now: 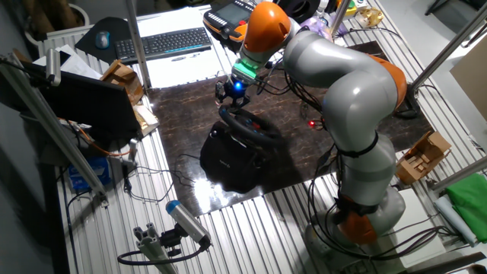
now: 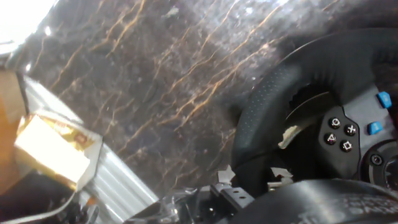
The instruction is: Rotate the steering wheel 90 degrees clockwise
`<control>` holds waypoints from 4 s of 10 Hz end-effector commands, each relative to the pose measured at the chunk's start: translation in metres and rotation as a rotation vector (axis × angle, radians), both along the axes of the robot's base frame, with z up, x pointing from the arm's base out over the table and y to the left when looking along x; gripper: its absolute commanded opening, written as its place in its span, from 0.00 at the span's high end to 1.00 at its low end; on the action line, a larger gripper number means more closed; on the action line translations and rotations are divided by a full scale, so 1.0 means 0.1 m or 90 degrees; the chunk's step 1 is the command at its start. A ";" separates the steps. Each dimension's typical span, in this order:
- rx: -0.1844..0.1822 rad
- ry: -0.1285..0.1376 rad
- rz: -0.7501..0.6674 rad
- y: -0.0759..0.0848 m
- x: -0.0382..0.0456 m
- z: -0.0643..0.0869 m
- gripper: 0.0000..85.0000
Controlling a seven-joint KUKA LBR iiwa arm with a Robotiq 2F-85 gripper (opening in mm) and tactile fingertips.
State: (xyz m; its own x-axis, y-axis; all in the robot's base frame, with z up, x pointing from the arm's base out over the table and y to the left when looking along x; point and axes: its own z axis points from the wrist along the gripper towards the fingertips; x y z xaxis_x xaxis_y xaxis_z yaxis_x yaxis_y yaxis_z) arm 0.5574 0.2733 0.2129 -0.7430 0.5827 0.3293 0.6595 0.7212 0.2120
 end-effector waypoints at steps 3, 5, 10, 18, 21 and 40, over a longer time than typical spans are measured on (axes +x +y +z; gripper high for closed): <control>-0.023 -0.003 -0.029 -0.02 0.008 -0.01 0.63; -0.027 -0.002 -0.037 -0.04 0.030 -0.04 0.60; -0.002 0.009 -0.030 0.06 -0.048 0.14 0.41; 0.061 0.031 0.201 0.19 -0.297 0.30 0.40; 0.062 0.030 0.228 0.20 -0.301 0.29 0.48; -0.011 0.026 0.040 -0.01 0.001 -0.02 0.67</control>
